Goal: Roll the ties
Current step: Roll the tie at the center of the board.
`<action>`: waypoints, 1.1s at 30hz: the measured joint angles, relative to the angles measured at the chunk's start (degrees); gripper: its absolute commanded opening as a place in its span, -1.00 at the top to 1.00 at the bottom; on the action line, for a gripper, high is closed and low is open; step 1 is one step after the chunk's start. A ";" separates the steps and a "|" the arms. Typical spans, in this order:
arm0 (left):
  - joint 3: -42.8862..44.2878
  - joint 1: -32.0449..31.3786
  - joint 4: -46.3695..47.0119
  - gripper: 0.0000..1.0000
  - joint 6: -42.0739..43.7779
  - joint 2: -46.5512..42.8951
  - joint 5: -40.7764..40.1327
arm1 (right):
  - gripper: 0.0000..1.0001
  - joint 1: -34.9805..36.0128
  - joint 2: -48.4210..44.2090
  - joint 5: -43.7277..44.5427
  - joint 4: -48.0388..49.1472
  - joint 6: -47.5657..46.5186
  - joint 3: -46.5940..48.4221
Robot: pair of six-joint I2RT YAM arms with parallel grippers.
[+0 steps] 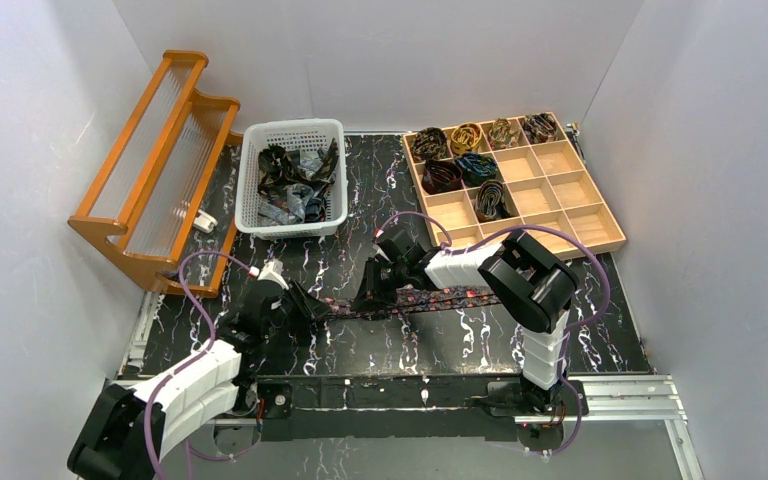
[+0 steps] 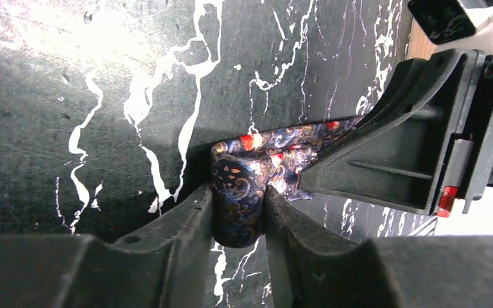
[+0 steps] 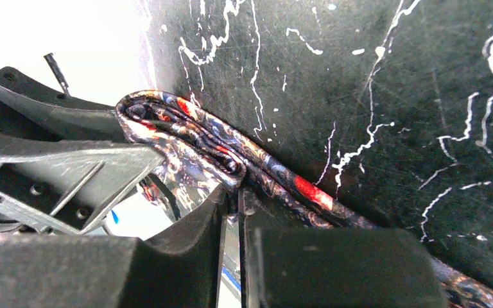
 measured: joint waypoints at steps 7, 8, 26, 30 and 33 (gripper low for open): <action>-0.37 0.02 -1.03 1.00 1.01 -0.17 -0.07 | 0.05 0.00 -0.44 -1.42 0.26 -3.63 0.85; -0.15 0.02 -1.79 1.00 1.22 -0.33 -0.15 | -0.03 0.04 -0.70 -1.46 -0.11 -4.63 1.14; 15.26 0.02 -28.06 1.00 7.85 -1.42 -10.29 | 0.07 2.14 -6.86 1.79 -8.20 -16.04 7.34; 18.38 0.02 -32.98 1.00 8.87 -1.44 -13.07 | 0.15 4.57 -3.69 1.79 -8.11 -15.15 9.20; 19.93 0.02 -35.41 1.00 9.22 -1.46 -14.86 | 0.13 5.77 -1.20 1.88 -8.13 -14.40 10.56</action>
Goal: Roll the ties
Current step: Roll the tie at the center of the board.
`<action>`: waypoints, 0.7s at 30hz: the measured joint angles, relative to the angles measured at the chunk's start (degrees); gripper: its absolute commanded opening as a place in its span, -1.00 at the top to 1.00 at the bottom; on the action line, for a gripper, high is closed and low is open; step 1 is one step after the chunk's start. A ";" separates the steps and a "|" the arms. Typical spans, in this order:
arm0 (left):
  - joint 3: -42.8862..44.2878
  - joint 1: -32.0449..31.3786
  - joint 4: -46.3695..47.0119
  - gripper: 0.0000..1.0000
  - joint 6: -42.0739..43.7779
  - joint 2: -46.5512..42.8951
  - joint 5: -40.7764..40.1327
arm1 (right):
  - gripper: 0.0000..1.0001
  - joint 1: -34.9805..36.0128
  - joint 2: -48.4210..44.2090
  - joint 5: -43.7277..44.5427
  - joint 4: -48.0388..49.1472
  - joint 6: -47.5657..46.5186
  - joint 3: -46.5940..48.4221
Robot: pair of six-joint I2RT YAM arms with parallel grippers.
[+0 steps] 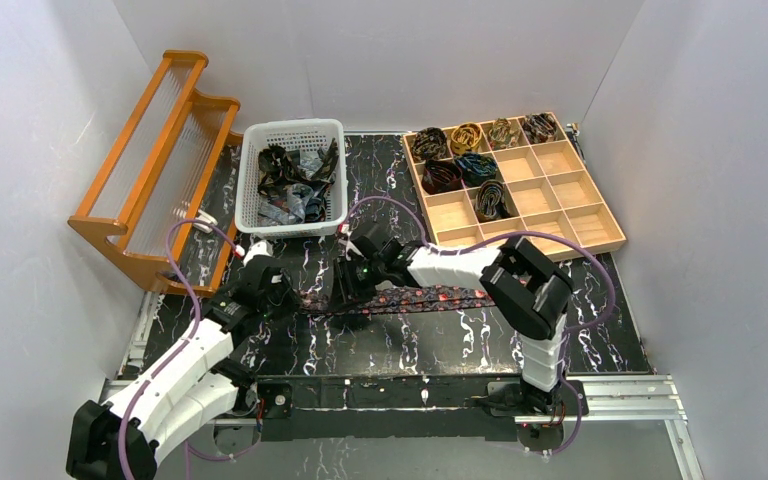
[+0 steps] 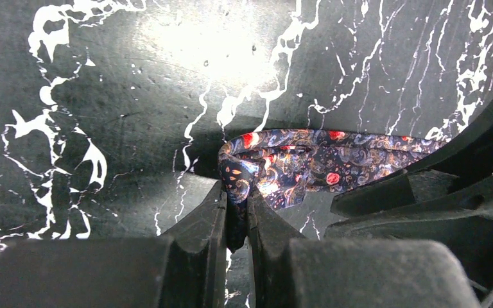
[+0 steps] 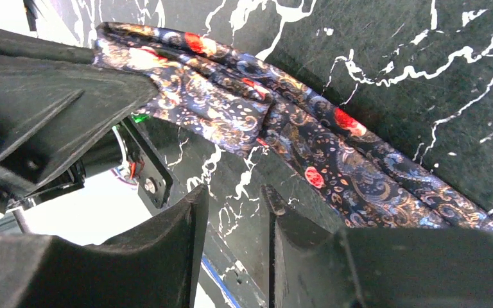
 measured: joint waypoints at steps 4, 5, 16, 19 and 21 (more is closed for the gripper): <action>0.48 0.00 -1.86 1.00 0.39 0.28 -1.44 | 0.12 0.33 2.89 0.28 -0.04 0.90 2.03; 0.52 0.00 -2.14 1.00 0.52 0.55 -1.70 | 0.12 0.28 3.61 0.28 -0.04 1.01 2.71; 3.32 0.00 -4.94 1.00 1.84 2.16 -4.81 | -0.06 0.09 5.05 3.93 -2.34 -0.17 5.01; 3.39 0.00 -5.14 1.00 2.03 2.29 -5.03 | -0.06 -0.83 2.86 6.25 -3.76 -2.19 4.66; 3.41 0.00 -5.42 1.00 2.25 2.47 -5.29 | -0.07 -2.12 0.96 7.37 -4.81 -3.28 4.39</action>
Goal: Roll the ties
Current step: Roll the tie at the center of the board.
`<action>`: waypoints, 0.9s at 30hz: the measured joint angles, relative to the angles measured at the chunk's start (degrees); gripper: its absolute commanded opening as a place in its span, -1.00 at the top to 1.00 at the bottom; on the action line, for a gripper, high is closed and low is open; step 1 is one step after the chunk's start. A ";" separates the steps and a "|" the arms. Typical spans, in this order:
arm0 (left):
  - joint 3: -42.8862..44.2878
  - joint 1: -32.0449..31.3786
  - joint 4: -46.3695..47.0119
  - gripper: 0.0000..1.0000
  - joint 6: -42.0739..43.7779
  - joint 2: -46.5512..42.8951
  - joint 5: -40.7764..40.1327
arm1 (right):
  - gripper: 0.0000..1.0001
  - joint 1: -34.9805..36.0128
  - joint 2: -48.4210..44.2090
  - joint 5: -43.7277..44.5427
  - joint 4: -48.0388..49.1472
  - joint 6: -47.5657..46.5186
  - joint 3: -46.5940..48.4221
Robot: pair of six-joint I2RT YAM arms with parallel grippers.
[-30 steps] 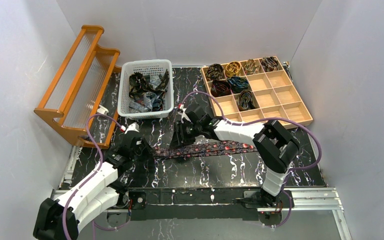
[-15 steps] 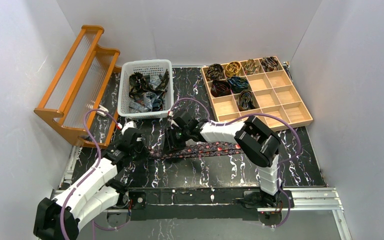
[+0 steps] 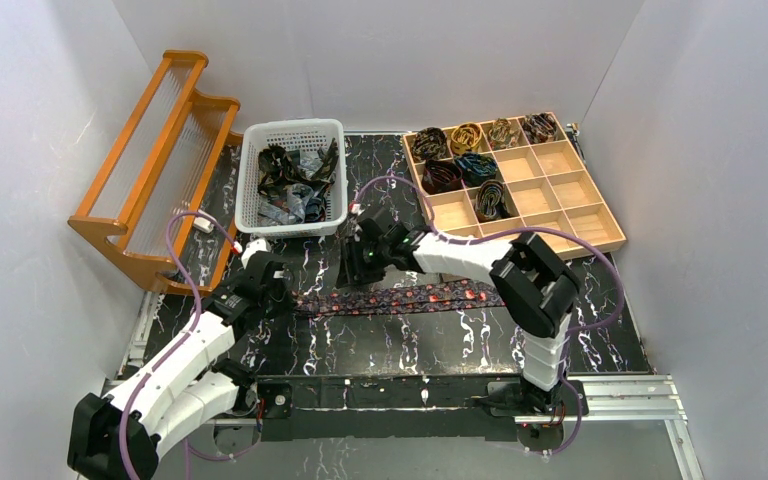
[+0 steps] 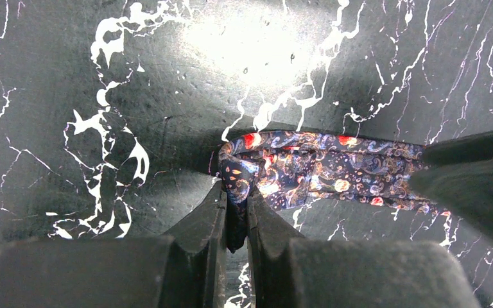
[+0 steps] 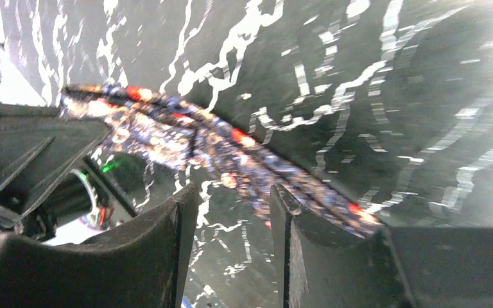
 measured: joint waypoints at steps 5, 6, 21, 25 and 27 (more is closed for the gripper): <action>0.22 0.00 -0.42 1.00 0.39 0.04 -0.39 | -0.05 -4.46 -3.54 5.62 -2.69 -2.08 -1.81; 0.24 0.00 -0.44 1.00 0.42 0.09 -0.37 | -0.04 -5.40 -4.04 6.54 -3.26 -2.43 -2.91; 0.22 -0.02 -0.44 1.00 -0.52 -0.92 1.36 | -0.04 -6.32 -12.70 7.58 -5.44 -2.84 -18.05; -0.22 -0.46 -0.31 1.00 -1.60 -1.81 2.58 | -0.08 -6.05 -14.99 7.98 -6.49 -3.06 -20.02; -0.44 -0.85 -0.31 1.00 -1.97 -2.25 2.73 | -0.11 -5.92 -15.06 8.24 -7.48 -3.34 -19.58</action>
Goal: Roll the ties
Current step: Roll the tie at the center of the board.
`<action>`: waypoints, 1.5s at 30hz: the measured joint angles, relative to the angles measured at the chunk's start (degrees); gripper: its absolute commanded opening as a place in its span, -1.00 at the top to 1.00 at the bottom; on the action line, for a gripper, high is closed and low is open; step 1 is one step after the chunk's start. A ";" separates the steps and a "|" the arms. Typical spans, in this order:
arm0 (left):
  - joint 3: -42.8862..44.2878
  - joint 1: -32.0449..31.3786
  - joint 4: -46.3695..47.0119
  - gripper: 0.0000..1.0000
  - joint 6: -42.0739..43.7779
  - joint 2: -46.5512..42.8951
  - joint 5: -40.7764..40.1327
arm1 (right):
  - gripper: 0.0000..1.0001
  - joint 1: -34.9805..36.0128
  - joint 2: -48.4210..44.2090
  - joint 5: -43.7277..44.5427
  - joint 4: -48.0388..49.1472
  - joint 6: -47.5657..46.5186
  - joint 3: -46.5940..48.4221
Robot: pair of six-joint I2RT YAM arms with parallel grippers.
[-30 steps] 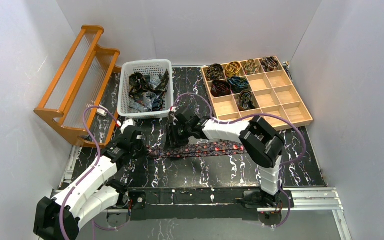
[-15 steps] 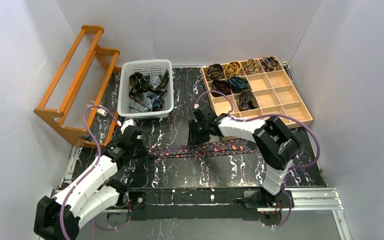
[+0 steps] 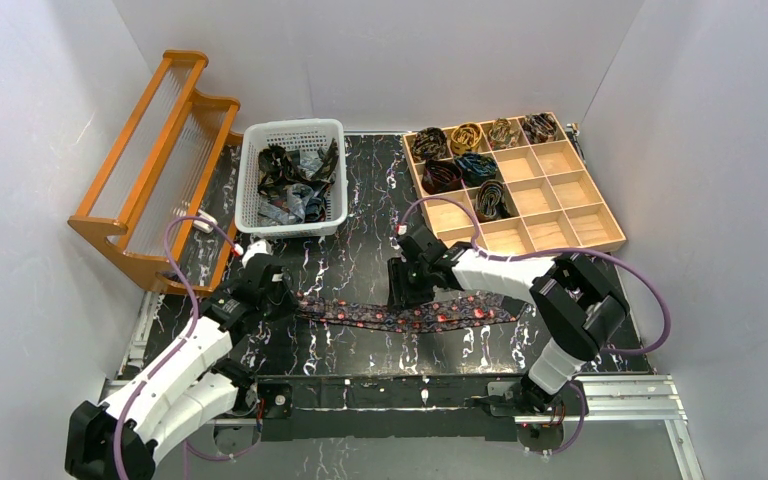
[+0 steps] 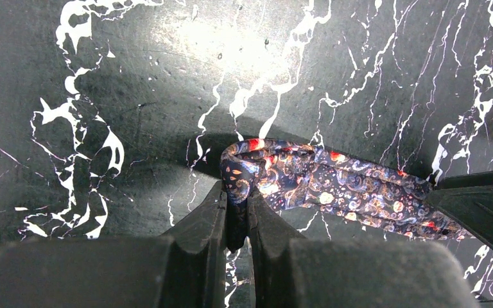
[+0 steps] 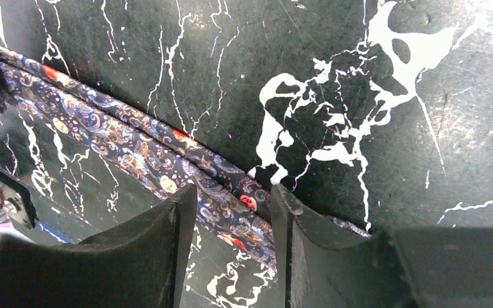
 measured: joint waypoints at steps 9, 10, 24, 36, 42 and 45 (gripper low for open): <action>-1.42 -0.37 2.40 1.00 0.81 0.72 1.25 | -0.17 0.37 0.02 -5.44 2.67 2.56 5.57; -1.95 -0.37 3.06 1.00 1.05 1.09 1.79 | -0.18 0.85 0.17 -6.95 4.85 3.67 5.68; -2.67 -0.42 3.91 0.88 0.90 1.75 1.88 | -0.30 8.00 8.35 -12.59 14.40 3.41 6.80; -2.67 -0.48 3.96 0.83 1.05 1.33 1.25 | 0.05 8.33 13.20 -13.75 19.96 14.01 10.36; -2.67 -0.48 3.98 0.81 1.11 1.57 1.60 | 0.07 9.16 18.03 -13.53 19.76 17.68 13.86; -2.67 -0.48 3.98 0.78 1.09 1.55 1.66 | 0.10 9.42 18.43 -13.62 19.80 18.62 14.10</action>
